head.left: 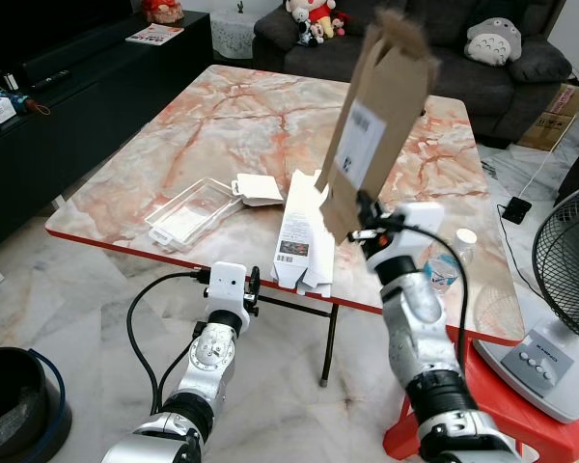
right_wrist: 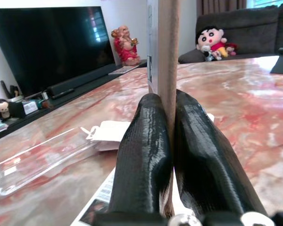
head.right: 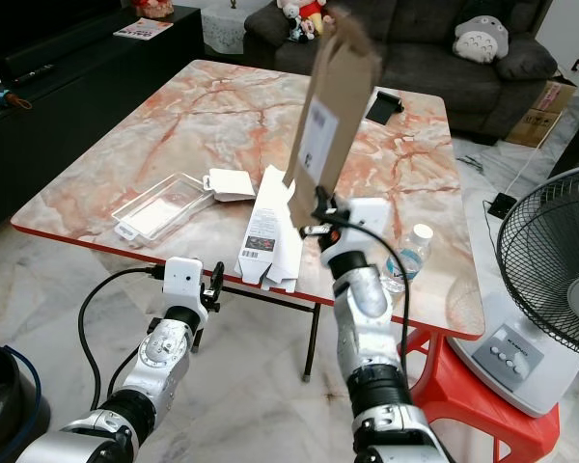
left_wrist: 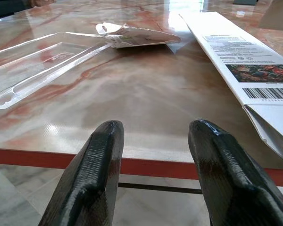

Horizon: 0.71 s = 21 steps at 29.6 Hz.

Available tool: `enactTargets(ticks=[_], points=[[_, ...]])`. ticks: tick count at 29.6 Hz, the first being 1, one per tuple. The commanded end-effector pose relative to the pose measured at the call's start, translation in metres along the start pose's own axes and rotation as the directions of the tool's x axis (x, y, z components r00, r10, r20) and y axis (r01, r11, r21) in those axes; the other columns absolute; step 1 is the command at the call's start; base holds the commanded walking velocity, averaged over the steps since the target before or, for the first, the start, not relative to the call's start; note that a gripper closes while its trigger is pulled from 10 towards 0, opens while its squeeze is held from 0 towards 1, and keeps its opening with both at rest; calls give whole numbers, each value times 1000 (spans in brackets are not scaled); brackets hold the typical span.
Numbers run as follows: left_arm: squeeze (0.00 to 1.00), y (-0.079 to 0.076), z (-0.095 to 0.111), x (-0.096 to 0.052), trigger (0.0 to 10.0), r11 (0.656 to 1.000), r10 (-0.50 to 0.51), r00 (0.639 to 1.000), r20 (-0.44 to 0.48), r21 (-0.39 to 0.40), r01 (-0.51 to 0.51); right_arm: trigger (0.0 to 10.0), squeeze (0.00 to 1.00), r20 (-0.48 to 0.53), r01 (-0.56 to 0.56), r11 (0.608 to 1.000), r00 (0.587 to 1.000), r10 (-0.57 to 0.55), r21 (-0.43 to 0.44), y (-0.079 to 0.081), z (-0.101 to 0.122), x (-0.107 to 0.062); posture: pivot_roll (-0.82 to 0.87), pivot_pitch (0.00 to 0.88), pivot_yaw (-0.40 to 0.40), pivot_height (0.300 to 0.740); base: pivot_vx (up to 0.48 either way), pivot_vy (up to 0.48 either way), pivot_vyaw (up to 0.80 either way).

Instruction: Picking trash to rubbish bin

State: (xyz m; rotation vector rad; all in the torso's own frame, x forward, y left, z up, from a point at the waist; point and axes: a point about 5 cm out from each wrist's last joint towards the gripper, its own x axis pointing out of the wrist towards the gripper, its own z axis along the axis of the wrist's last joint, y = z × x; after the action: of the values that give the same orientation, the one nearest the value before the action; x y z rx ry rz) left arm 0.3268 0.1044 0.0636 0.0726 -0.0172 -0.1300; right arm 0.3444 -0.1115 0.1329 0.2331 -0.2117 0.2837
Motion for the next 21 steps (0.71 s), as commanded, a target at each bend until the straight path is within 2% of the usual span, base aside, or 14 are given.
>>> enactTargets(ticks=[1, 16, 21], points=[[0, -2, 8, 4, 10000, 1000, -9, 999, 37, 15, 9, 10000, 0, 19, -14, 1000, 1000, 15, -19, 3, 3, 2, -64, 13, -48, 740, 0, 0, 0], [0, -3, 8, 3, 10000, 1000, -12, 999, 46, 12, 11, 10000, 0, 13, -22, 1000, 1000, 23, -14, 7, 0, 2, -59, 29, -51, 740, 0, 0, 0], [0, -5, 8, 3, 10000, 1000, -16, 999, 50, 11, 16, 10000, 0, 15, -11, 1000, 1000, 11, -11, 4, 1, 2, -61, 34, -50, 740, -258, 0, 0]])
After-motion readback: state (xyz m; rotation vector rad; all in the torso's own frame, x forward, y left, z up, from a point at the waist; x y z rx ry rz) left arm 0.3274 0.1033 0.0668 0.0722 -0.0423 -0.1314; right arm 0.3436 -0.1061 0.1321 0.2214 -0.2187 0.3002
